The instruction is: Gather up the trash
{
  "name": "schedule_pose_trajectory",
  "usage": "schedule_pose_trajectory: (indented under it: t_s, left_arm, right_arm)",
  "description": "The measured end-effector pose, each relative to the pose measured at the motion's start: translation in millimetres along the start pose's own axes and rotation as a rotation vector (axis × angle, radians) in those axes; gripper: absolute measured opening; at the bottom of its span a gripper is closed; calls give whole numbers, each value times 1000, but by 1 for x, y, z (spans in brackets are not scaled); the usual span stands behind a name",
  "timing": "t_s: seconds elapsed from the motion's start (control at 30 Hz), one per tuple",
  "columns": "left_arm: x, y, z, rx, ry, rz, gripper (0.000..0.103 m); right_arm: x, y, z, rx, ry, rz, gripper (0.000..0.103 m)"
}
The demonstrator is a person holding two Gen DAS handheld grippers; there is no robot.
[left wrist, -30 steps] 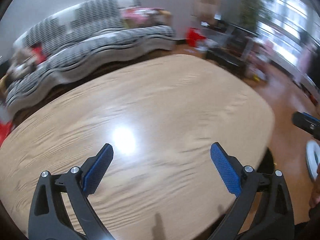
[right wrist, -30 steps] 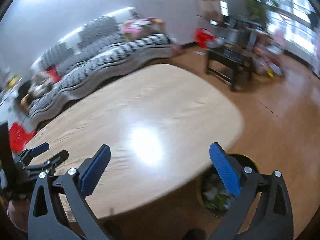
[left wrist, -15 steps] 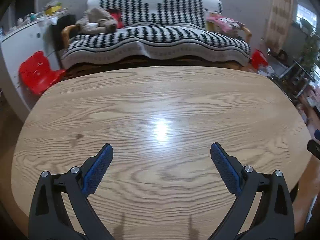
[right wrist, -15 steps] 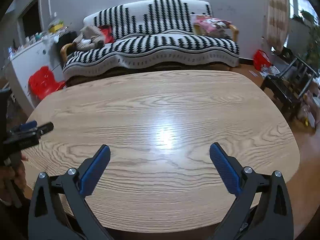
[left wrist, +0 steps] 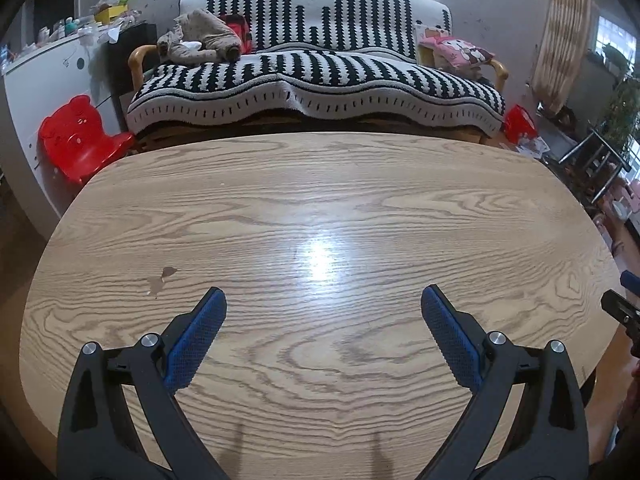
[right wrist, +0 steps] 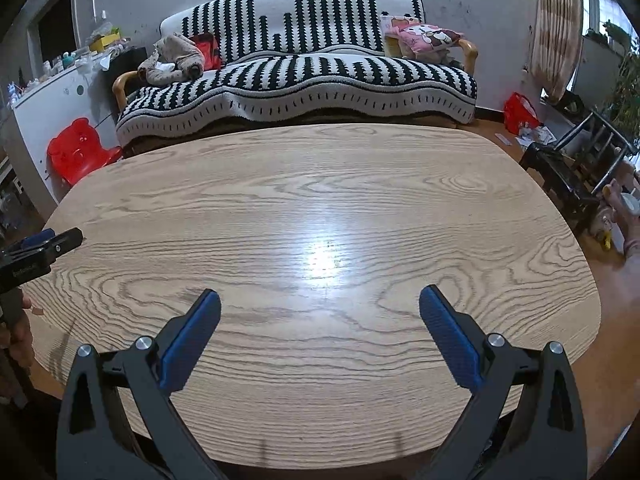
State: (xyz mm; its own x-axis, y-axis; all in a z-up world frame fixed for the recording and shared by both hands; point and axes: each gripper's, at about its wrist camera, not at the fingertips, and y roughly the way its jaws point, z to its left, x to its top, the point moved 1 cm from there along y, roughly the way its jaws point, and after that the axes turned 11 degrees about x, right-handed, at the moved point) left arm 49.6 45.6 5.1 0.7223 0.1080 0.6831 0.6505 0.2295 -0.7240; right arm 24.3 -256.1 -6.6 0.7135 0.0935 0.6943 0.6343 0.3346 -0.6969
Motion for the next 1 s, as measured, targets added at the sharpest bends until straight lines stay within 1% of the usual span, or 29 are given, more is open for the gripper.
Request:
schedule_pose_trajectory:
  t_s: [0.27, 1.0]
  left_arm:
    - [0, 2, 0, -3, -12, 11, 95]
    - [-3, 3, -6, -5, 2, 9, 95]
  right_arm:
    - [-1, -3, -2, -8, 4, -1, 96]
    - [-3, -4, 0, -6, 2, -3, 96]
